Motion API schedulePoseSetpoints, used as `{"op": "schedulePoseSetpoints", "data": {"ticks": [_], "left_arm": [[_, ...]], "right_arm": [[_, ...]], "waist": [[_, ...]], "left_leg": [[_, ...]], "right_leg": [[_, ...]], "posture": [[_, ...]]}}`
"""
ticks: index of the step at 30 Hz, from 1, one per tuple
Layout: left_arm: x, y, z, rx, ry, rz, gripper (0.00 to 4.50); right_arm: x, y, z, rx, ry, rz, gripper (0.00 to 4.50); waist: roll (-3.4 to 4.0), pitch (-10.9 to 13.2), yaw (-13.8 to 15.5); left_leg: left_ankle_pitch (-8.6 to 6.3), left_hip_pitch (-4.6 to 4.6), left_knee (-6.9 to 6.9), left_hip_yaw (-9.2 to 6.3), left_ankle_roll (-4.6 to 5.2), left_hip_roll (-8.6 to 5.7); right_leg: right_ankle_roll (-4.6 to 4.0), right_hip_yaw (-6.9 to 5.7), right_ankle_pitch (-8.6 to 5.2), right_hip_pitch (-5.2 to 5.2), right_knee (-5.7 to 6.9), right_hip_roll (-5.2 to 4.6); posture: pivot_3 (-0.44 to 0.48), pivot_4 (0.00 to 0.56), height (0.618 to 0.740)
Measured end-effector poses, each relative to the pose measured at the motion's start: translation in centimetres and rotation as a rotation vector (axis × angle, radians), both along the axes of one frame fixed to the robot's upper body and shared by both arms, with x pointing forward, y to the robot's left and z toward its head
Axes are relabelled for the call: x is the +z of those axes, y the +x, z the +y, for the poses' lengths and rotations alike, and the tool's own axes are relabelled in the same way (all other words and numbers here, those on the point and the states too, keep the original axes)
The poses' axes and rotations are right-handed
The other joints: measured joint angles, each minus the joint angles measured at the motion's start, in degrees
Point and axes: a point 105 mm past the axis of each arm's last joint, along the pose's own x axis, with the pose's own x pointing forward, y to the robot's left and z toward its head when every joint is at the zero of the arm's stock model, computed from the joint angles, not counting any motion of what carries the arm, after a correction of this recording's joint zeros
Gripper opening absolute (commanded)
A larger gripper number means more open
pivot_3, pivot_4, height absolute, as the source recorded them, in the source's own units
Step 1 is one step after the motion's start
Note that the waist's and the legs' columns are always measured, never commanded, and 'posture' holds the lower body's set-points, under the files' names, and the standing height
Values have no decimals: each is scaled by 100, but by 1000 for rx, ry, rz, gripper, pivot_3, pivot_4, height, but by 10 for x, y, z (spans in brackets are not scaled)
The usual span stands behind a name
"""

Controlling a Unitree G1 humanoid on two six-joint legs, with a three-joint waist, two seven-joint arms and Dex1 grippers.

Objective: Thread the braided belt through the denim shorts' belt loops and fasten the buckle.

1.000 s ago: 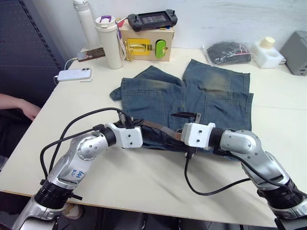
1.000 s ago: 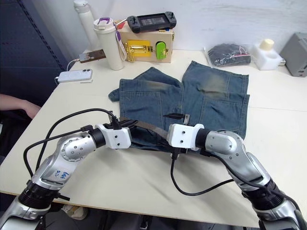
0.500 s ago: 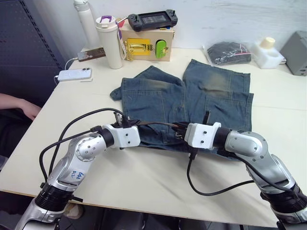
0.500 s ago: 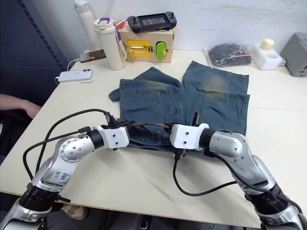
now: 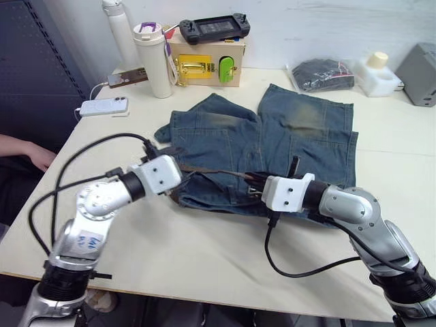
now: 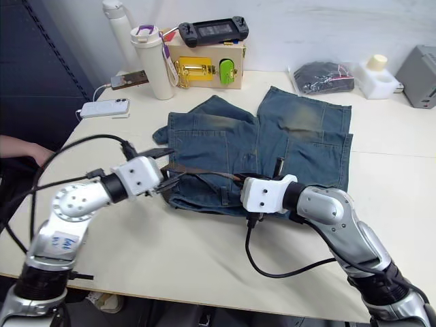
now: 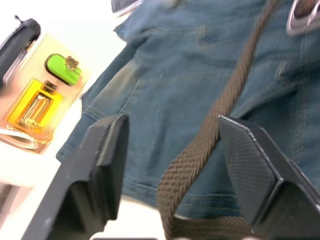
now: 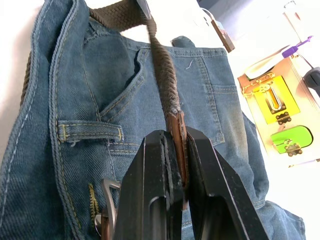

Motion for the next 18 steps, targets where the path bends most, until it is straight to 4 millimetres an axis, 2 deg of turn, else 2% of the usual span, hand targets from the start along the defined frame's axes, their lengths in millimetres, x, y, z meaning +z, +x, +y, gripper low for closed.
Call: {"op": "schedulePoseSetpoints", "data": {"ticks": [2, 5, 6, 8, 10, 11, 12, 13, 16, 18], "left_arm": [[9, -12, -1, -65, -92, 78, 2866], [17, -35, -4, -200, -326, 318, 2866], [20, -37, -5, -225, -420, 365, 2866], [21, -40, -12, -277, -730, 564, 2866], [19, -40, -14, -284, -769, 618, 2866], [20, -38, -14, -273, -905, 680, 2866], [10, -35, -17, -241, -1112, 809, 2866], [-6, -33, -20, -185, -1198, 926, 2866], [-24, -36, -27, -106, -1271, 1091, 2866], [-23, -33, -28, -56, -1347, 1159, 2866]], "right_arm": [[1, 1, 0, 1, -2, -4, 0], [0, 4, 0, 2, -14, -19, 0], [-1, 5, 0, 3, -15, -23, 0], [3, 4, 4, 20, -10, -56, 0], [4, 4, 5, 22, -12, -66, 0], [4, 5, 5, 26, -22, -94, 0], [5, 6, 4, 29, -36, -138, 0], [7, 7, 5, 31, -42, -167, 0], [10, 7, 6, 41, -51, -216, 0], [11, 7, 7, 50, -54, -249, 0]], "waist": [[0, 0, -9], [-1, -1, -51], [-1, 0, -53], [-6, 1, -73], [-23, 7, -93], [-22, 6, -90], [-23, 5, -83], [-38, 14, -87], [-56, 24, -90], [-55, 23, -66]], "left_leg": [[0, 0, 1, -2, 0, 0], [1, 2, 1, -11, -2, -1], [1, 3, 2, -11, -2, -1], [2, 4, 3, -12, -3, -1], [2, 5, 7, -12, -5, 0], [2, 12, 5, -10, -5, -1], [-2, 29, 5, -2, -6, -3], [-3, 25, 10, -1, -8, -3], [-5, 17, 20, -3, -13, 1], [-6, 15, 36, 0, -15, 0]], "right_leg": [[0, 0, 0, 1, 0, 0], [0, 2, 0, 5, 3, 1], [0, 2, 0, 6, 4, 2], [0, 4, 0, 6, 9, 2], [0, 6, 0, 4, 26, 0], [0, 9, 0, 4, 29, 0], [0, 16, 0, 11, 39, -5], [0, 17, 0, 5, 50, -6], [-2, 16, -1, -5, 61, -4], [-6, 17, -4, -5, 73, -4]], "posture": [[0, 150, 645], [0, 150, 645], [0, 150, 645], [0, 150, 645], [0, 150, 645], [0, 150, 645], [0, 150, 645], [0, 150, 645], [0, 150, 645], [0, 150, 645]]}}
